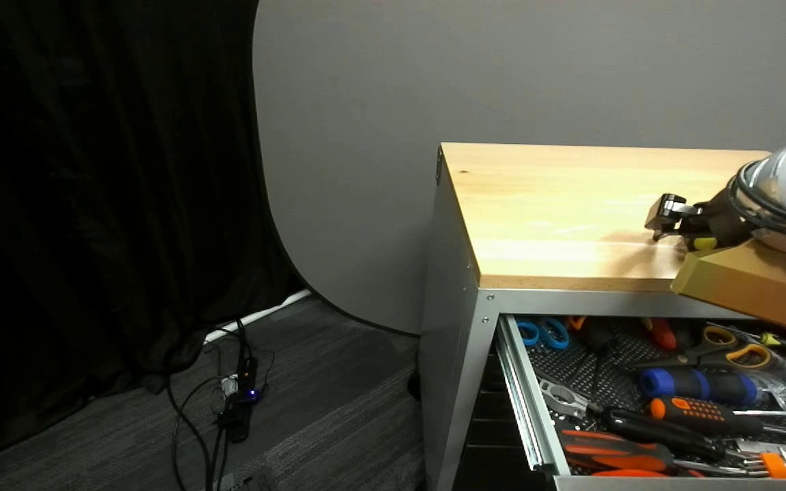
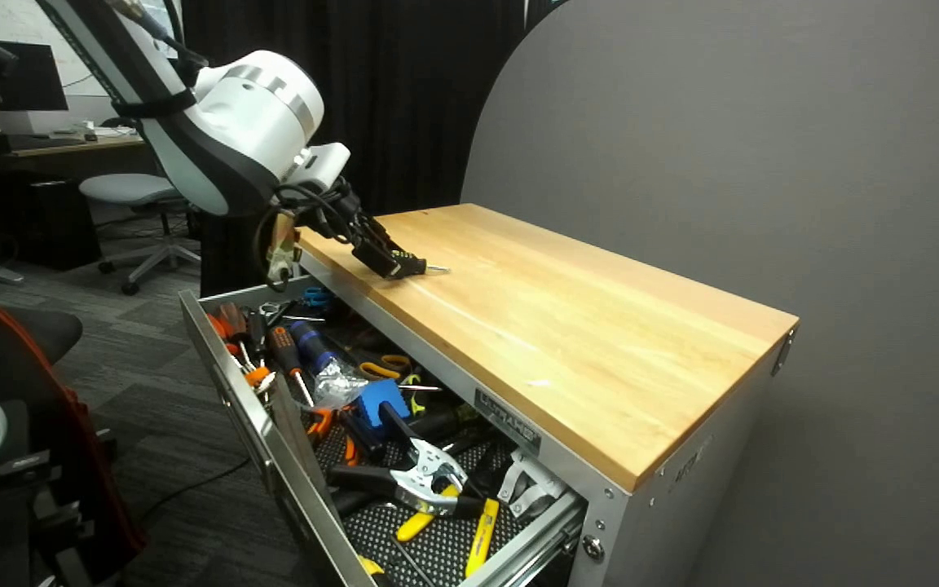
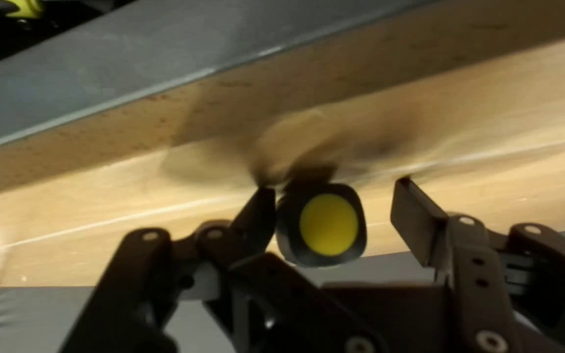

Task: Put the screwdriver in the open drawer and then close the drawer

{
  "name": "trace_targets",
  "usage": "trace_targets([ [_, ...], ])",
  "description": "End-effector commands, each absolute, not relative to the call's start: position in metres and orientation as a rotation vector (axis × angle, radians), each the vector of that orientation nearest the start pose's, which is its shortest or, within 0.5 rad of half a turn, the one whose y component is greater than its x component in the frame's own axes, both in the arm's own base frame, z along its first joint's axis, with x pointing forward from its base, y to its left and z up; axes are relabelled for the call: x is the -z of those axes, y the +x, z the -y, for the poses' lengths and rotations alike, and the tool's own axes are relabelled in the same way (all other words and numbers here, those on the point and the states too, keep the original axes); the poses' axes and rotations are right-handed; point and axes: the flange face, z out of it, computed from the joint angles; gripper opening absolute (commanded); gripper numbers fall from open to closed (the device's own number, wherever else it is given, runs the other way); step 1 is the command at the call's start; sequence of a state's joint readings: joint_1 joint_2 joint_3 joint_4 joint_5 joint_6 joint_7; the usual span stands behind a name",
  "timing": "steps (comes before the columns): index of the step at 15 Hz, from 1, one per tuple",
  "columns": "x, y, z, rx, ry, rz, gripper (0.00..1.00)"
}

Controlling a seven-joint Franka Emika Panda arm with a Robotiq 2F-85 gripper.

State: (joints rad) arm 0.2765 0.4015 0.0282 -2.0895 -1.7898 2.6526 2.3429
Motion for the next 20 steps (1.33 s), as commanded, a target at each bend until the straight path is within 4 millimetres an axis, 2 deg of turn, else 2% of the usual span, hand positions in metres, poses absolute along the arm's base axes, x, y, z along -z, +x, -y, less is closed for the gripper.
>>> trace_targets([
  [1, -0.221, 0.541, -0.199, 1.473, -2.842, -0.663, 0.34],
  [4, -0.223, 0.535, -0.196, 1.475, -2.875, -0.673, 0.14],
  [5, -0.223, 0.532, -0.195, 1.433, -2.917, -0.66, 0.18],
  [7, -0.225, 0.528, -0.19, 1.342, -2.997, -0.623, 0.18],
  [11, -0.242, 0.51, -0.174, 1.131, -3.159, -0.546, 0.18],
  [13, -0.254, 0.491, -0.161, 1.011, -3.215, -0.503, 0.17],
  [16, -0.259, 0.469, -0.148, 0.819, -3.266, -0.42, 0.16],
  [18, -0.256, 0.46, -0.147, 0.692, -3.28, -0.345, 0.16],
  [20, -0.245, 0.446, -0.147, 0.544, -3.301, -0.26, 0.16],
])
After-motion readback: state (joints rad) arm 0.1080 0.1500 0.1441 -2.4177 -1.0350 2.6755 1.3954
